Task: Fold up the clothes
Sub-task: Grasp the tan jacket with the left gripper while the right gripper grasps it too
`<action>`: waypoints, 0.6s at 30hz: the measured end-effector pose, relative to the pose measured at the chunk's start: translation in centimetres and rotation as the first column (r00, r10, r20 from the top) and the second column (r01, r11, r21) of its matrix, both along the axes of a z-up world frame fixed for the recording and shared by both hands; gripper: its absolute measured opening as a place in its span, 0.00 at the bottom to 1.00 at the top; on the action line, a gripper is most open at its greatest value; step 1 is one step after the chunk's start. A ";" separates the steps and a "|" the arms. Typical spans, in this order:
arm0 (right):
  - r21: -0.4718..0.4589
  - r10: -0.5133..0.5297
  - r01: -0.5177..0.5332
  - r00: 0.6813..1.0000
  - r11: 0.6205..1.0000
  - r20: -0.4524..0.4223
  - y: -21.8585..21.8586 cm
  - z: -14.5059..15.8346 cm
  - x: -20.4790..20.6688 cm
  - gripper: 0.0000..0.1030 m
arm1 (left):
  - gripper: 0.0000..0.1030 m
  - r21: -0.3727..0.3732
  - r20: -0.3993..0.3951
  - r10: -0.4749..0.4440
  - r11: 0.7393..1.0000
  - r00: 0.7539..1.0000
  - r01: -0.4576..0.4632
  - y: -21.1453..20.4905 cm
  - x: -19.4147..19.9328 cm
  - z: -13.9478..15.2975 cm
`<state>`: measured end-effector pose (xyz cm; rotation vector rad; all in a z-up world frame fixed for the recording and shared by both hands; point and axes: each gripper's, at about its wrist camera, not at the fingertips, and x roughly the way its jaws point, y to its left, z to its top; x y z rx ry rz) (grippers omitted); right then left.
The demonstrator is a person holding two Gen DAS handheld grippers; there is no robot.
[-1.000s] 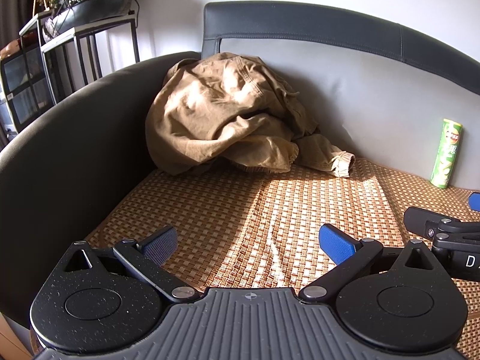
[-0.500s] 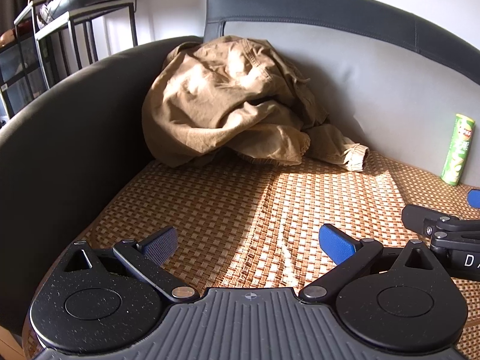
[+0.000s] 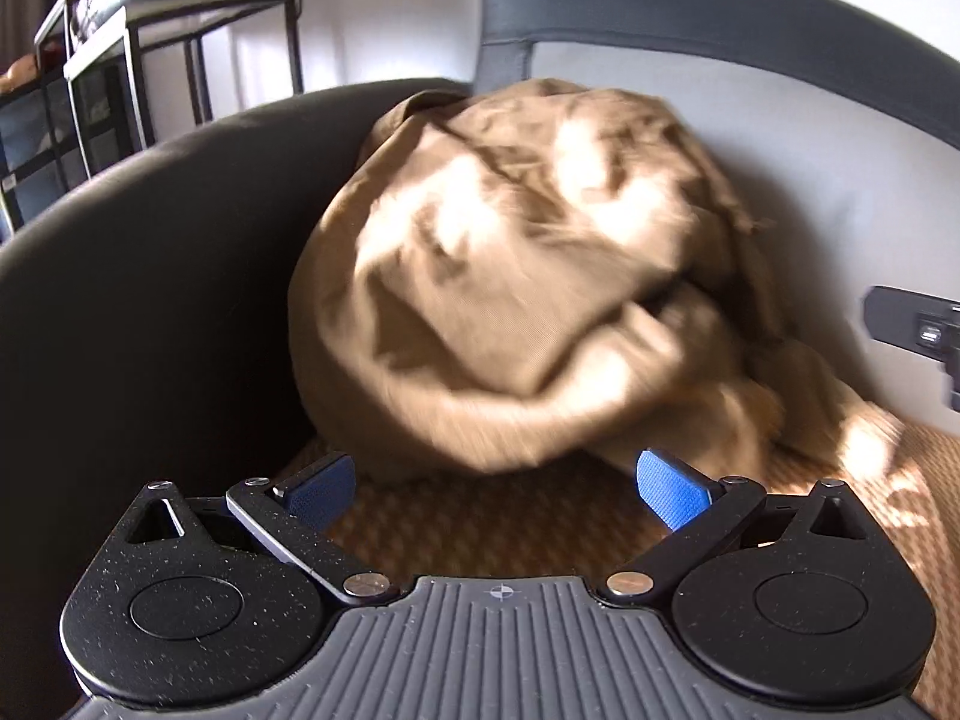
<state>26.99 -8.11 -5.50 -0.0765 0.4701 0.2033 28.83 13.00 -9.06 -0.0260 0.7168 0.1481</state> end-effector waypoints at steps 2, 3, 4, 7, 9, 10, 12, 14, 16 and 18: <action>0.003 0.010 -0.010 1.000 1.000 -0.010 1.1 -1.1 4.2 0.96 | 1.00 0.013 0.003 0.011 1.000 1.000 -0.011 0.9 2.4 -0.9; 0.010 0.012 -0.012 1.000 1.000 -0.016 1.7 -1.6 6.2 0.94 | 1.00 0.025 0.005 0.014 1.000 1.000 -0.014 1.2 3.5 -1.3; 0.021 0.011 -0.011 1.000 1.000 -0.021 2.3 -2.1 8.0 0.94 | 1.00 0.036 0.004 0.021 0.999 1.000 -0.021 1.6 4.5 -1.7; 0.076 0.003 0.000 0.999 0.997 -0.032 3.9 -3.3 12.0 0.94 | 1.00 0.033 -0.013 0.029 0.999 0.999 -0.029 2.6 7.2 -2.9; 0.088 0.007 -0.004 0.999 0.996 -0.032 5.2 -3.9 13.7 0.94 | 1.00 -0.006 -0.028 0.021 1.000 0.999 -0.021 3.1 8.5 -3.8; 0.082 0.010 -0.007 0.999 0.997 -0.036 5.9 -4.3 14.4 0.94 | 1.00 -0.025 -0.035 0.017 1.000 0.999 -0.018 3.3 9.2 -4.3; 0.041 -0.004 0.005 0.999 0.999 -0.038 7.1 -5.0 15.3 0.94 | 0.99 -0.035 -0.040 0.014 0.999 0.999 -0.016 3.4 10.2 -5.1; 0.012 0.002 -0.001 0.999 1.000 -0.042 7.8 -5.6 15.8 0.92 | 0.93 -0.016 -0.036 0.018 1.000 0.999 -0.018 3.0 10.8 -5.8; 0.046 0.028 -0.025 0.997 0.999 -0.068 7.6 -5.7 16.0 0.65 | 0.76 0.011 -0.034 0.005 1.000 0.999 -0.004 2.4 10.8 -5.8; 0.109 0.052 -0.041 0.993 0.993 -0.101 7.1 -5.6 16.2 0.35 | 0.40 0.020 -0.037 -0.002 1.000 0.999 0.003 1.8 10.6 -5.4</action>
